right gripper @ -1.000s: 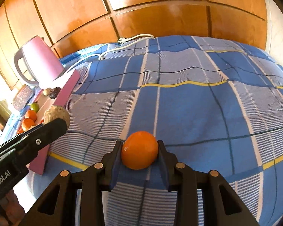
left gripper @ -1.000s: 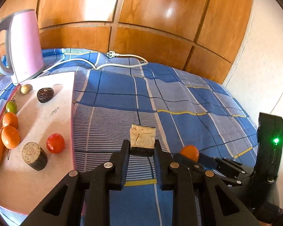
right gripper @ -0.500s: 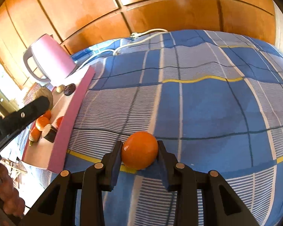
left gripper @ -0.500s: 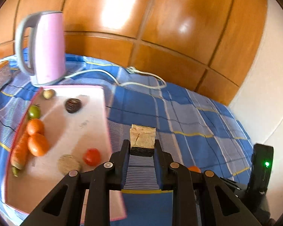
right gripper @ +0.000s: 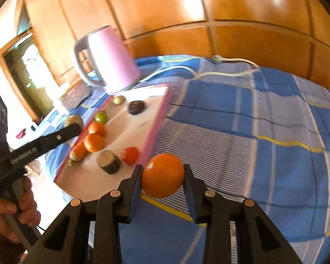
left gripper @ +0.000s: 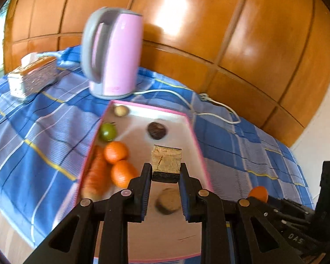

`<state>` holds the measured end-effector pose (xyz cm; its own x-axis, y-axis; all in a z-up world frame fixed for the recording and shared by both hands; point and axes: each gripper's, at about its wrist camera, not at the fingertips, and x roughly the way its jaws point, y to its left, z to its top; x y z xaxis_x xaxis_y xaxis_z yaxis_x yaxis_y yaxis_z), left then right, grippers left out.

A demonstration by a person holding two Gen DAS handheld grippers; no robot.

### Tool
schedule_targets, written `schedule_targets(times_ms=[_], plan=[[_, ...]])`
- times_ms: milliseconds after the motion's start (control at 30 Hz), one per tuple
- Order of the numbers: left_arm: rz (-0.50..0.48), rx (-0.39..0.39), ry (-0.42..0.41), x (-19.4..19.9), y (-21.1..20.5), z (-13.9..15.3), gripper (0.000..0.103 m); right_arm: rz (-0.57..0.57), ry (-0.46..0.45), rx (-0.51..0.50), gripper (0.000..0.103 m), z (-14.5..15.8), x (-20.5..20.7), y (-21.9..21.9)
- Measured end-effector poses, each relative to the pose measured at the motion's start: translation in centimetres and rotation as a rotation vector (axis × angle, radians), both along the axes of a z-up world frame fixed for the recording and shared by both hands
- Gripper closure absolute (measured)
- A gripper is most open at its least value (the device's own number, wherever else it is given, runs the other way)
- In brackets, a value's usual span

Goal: Organize fruits
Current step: 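Lower the slice and mandarin into the tray and open both tools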

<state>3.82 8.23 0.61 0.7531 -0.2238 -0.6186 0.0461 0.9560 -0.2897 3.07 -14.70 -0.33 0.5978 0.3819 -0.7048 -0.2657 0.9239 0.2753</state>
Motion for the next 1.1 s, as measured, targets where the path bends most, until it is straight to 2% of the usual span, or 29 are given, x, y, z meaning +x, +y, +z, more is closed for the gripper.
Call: schedule_targets(times_ms=[200, 467, 767, 1100], plan=[[0.026, -0.004, 0.032, -0.4, 1.2, -1.2, 0.079, 0.082, -0.014, -0.011, 0.067, 0.6, 0.9, 2.9], [0.001, -0.018, 0.041, 0.0, 0.9, -1.5, 0.079, 0.135, -0.013, 0.012, 0.067, 1.5, 3.3, 5.2], [0.026, -0.025, 0.059, 1.7, 0.8, -1.8, 0.079, 0.134, 0.029, 0.032, 0.067, 1.2, 6.6, 7.0], [0.011, -0.022, 0.083, 3.5, 0.2, -2.9, 0.079, 0.107, 0.068, 0.055, 0.066, 0.2, 9.5, 8.4]])
